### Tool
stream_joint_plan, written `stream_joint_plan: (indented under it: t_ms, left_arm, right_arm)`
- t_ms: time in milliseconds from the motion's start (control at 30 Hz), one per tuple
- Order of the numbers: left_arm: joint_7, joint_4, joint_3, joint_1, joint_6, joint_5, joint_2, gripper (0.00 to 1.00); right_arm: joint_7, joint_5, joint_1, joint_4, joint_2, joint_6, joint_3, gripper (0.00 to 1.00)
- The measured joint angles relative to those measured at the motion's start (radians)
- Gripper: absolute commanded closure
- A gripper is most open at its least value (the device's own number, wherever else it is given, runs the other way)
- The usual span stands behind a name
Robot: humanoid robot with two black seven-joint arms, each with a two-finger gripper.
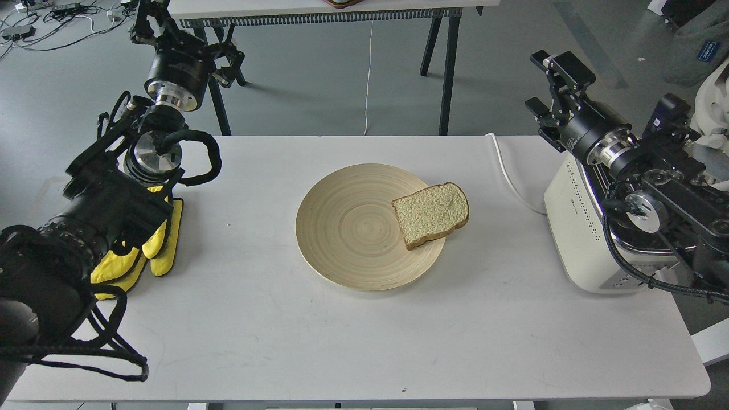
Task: Put bread in toaster with right arm
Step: 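Move the right gripper from above the toaster toward the bread slice, then reach the right gripper to the bread slice in the bowl and grasp it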
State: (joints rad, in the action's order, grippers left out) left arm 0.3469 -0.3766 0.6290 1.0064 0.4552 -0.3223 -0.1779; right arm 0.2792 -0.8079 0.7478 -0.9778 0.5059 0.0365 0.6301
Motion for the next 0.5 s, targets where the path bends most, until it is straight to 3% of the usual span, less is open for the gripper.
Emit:
stream_joint_plan:
  t_ms: [233, 500]
  left_arm:
    - [0.0, 0.0, 0.0, 0.0, 0.001, 0.0, 0.0, 0.0]
    - [0.0, 0.0, 0.0, 0.0, 0.001, 0.0, 0.001, 0.0]
  right_arm:
    - [-0.004, -0.109, 0.006, 0.02, -0.033, -0.09, -0.226, 0.09]
    - [-0.026, -0.144, 0.04, 0.186, -0.191, -0.229, -0.476, 0.22]
